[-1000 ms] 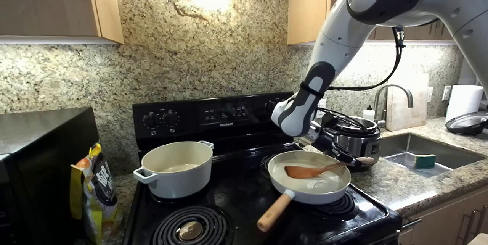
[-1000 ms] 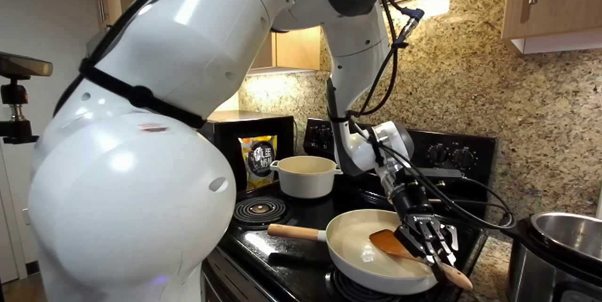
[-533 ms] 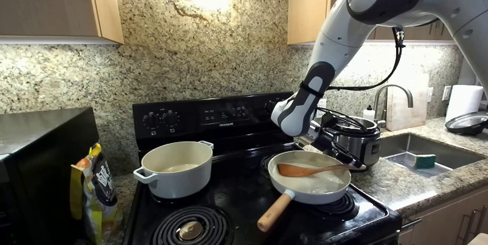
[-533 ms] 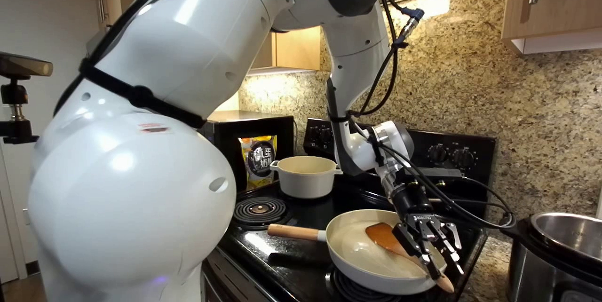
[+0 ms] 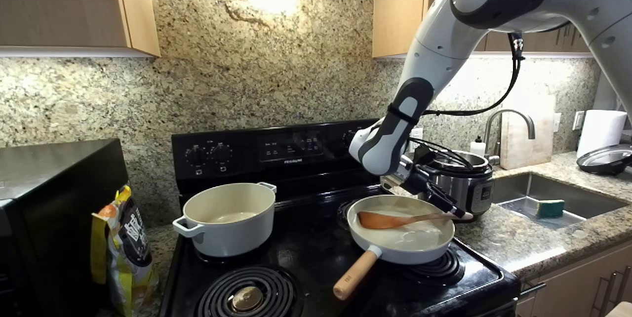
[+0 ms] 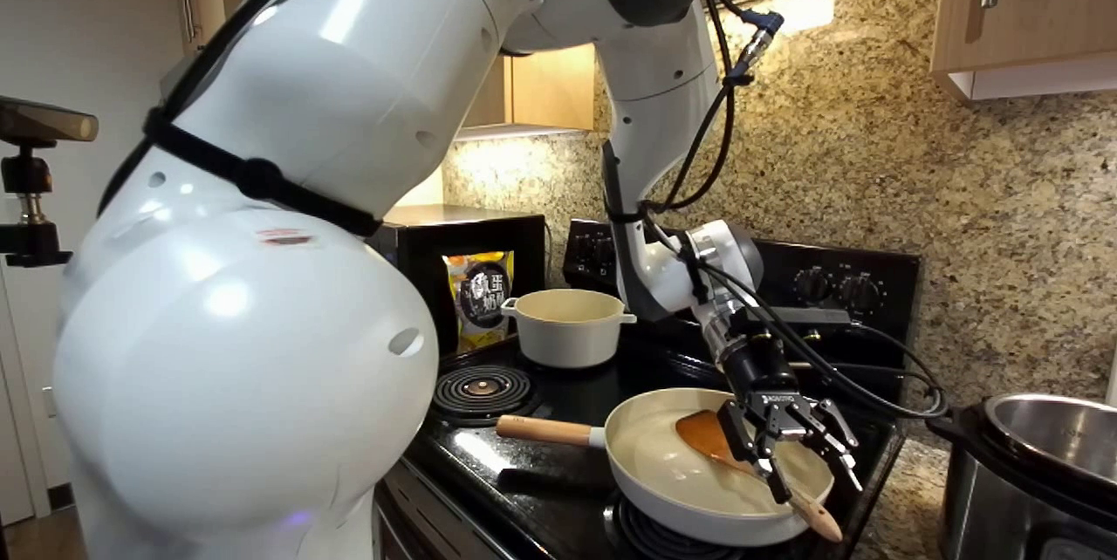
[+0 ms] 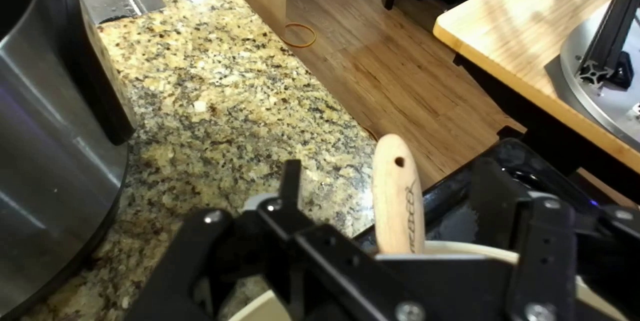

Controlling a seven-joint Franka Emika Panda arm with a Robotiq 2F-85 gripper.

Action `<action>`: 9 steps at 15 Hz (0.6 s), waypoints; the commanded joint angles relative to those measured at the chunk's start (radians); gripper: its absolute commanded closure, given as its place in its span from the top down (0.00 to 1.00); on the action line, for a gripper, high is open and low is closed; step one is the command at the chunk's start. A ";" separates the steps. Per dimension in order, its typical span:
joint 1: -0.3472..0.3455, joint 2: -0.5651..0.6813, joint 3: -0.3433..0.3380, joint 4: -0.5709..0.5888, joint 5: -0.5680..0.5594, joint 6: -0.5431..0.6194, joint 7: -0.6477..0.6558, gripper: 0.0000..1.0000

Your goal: Use the wooden spoon to stir the water in the white pan

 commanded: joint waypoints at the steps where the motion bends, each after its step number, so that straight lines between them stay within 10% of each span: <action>1: -0.006 -0.113 0.022 -0.113 -0.023 0.092 0.012 1.00; 9: 0.005 -0.427 0.038 -0.432 -0.021 0.485 0.027 1.00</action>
